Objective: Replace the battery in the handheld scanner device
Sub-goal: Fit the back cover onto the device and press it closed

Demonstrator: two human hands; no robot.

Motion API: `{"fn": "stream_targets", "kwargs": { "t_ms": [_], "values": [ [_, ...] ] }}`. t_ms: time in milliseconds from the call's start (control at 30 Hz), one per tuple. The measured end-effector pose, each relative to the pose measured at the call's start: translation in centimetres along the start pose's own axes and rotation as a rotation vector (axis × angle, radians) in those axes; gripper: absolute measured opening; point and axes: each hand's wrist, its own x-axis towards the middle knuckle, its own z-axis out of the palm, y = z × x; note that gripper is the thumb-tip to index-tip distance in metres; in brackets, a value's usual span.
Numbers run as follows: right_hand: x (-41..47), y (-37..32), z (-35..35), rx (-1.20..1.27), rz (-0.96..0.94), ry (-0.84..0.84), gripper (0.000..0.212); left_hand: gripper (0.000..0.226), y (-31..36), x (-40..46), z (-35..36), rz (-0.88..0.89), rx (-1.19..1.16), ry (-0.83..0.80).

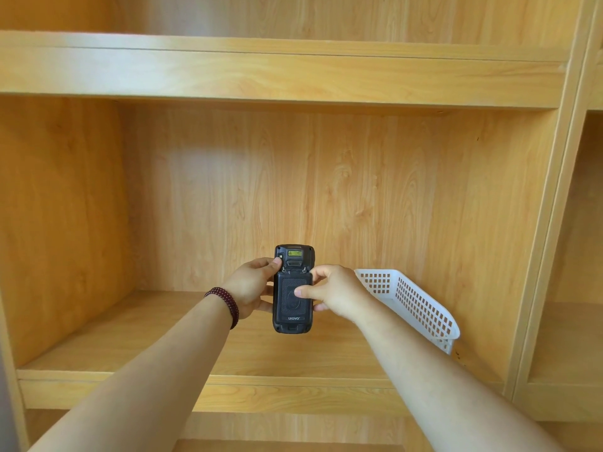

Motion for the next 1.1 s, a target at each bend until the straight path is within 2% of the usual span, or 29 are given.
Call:
{"fn": "stream_targets", "kwargs": {
  "t_ms": [200,333,500,667,800,1100],
  "values": [
    [0.4,0.6,0.6,-0.036,-0.045,0.133,0.029,0.032,0.2,0.1,-0.1,0.002,-0.018,-0.003],
    [0.1,0.1,0.4,-0.025,-0.058,0.219,0.046,0.033,0.4,0.1,0.0,0.005,-0.041,-0.034],
    [-0.3,-0.2,-0.3,0.160,0.022,0.136,0.059,0.035,0.4,0.1,0.2,0.012,-0.050,-0.048],
    [-0.3,0.2,-0.7,0.471,0.065,0.023,0.035,0.034,0.8,0.3,0.2,0.019,-0.057,-0.082],
    [0.0,0.6,-0.9,0.534,0.060,0.011,0.029,0.027,1.2,0.4,0.0,0.033,0.002,-0.130],
    [0.9,1.0,-0.9,0.548,0.077,0.032,0.019,0.026,1.3,1.0,0.4,0.090,0.093,-0.078]
  ]
}}
